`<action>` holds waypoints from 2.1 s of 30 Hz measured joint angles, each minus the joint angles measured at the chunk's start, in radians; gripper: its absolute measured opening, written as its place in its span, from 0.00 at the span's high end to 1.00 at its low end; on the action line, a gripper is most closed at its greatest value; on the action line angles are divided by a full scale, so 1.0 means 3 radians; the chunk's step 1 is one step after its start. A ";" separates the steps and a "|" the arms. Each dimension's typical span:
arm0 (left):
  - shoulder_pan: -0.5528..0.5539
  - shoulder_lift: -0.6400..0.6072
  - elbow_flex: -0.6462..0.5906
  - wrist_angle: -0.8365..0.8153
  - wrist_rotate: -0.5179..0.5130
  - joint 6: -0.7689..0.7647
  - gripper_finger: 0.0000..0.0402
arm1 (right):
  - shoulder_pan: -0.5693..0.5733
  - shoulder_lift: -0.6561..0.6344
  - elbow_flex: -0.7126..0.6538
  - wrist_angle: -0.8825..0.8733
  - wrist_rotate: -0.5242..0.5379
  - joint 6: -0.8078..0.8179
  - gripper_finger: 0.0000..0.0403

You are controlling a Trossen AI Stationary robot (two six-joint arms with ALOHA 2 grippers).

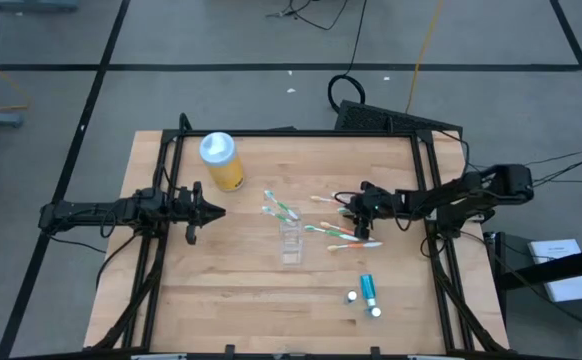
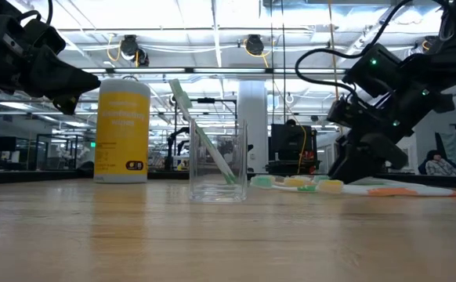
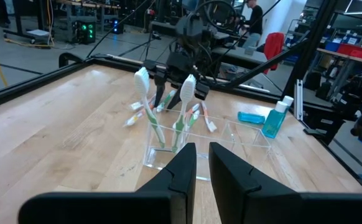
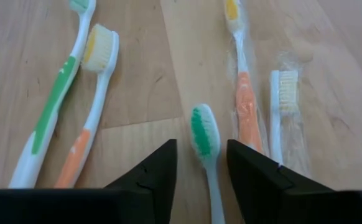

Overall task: Pick & Place toothbrushing station
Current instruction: Put the green toothbrush into the transparent organizer

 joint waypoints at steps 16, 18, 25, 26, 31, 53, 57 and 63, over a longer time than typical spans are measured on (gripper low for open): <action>-0.0001 0.0000 0.0000 0.0001 0.0000 0.0000 0.88 | -0.0021 0.0149 0.0003 0.0034 0.0029 0.0006 0.85; 0.0000 0.0000 -0.0001 0.0000 0.0000 0.0001 0.88 | -0.0021 0.0149 0.0003 0.0034 0.0037 0.0000 0.87; 0.0000 0.0000 0.0000 0.0000 0.0000 0.0001 0.88 | -0.0020 0.0152 0.0003 0.0037 0.0217 -0.0013 0.90; -0.0001 0.0000 0.0000 0.0000 0.0000 0.0001 0.88 | -0.0020 0.0152 0.0003 0.0040 0.0241 -0.0013 0.90; 0.0000 0.0000 0.0000 0.0000 0.0000 0.0000 0.88 | -0.0020 0.0153 -0.0002 0.0072 0.0286 -0.0013 0.88; -0.0001 0.0000 0.0000 0.0000 0.0000 0.0000 0.88 | 0.0161 0.0153 -0.0010 0.0255 0.0912 -0.0279 0.69; 0.0000 0.0000 0.0000 0.0000 0.0000 0.0001 0.88 | 0.0138 0.0150 -0.0007 0.0210 0.0798 -0.0153 0.72; -0.0001 0.0000 0.0000 0.0000 0.0000 0.0001 0.88 | 0.0026 0.0146 -0.0004 0.0207 0.0556 0.0017 0.76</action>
